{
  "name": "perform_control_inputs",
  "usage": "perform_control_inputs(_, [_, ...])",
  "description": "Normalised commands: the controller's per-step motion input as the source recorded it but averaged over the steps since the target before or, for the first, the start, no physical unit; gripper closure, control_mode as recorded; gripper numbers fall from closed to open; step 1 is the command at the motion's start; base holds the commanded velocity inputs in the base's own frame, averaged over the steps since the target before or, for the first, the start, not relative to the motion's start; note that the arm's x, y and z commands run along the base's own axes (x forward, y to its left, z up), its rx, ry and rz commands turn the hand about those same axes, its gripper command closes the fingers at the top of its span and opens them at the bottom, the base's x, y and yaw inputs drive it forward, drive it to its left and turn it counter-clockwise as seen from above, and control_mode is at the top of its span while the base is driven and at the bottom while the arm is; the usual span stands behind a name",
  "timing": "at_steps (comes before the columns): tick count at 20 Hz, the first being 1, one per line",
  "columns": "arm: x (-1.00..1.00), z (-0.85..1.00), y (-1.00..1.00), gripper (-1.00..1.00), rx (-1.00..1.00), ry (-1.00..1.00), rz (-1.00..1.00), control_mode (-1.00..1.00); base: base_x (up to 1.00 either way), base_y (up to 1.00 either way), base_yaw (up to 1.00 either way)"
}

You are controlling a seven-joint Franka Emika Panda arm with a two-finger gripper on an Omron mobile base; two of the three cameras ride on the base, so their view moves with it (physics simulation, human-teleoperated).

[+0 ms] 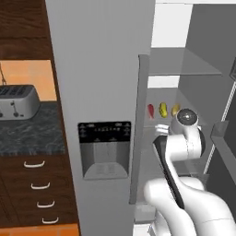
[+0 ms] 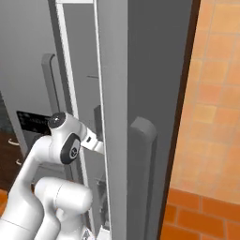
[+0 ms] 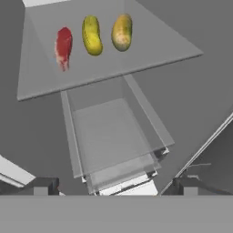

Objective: Place one cucumber and one steak in each tupperware on the nearby counter, to pack two identical lunches.

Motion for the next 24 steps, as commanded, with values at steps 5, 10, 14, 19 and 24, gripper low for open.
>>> perform_control_inputs(5, [0.0, 0.0, 0.0, -1.0, 0.0, 0.0, 0.0, 1.0, 0.55, -0.47, -0.04])
perform_control_inputs(10, [0.25, 0.05, -0.26, -1.0, 0.04, 0.0, 0.0, -1.0, 0.27, -0.39, 0.03])
perform_control_inputs(14, [0.58, 0.22, -0.61, -1.0, 0.09, 0.0, 0.0, -1.0, 0.0, 0.0, 0.0])
perform_control_inputs(19, [0.76, 0.36, -0.52, -1.0, 0.08, -0.04, 0.01, -1.0, 0.0, 0.0, 0.0])
perform_control_inputs(24, [0.95, -0.09, 0.07, -1.0, -0.05, 0.21, 0.0, -1.0, 0.0, 0.0, 0.0])
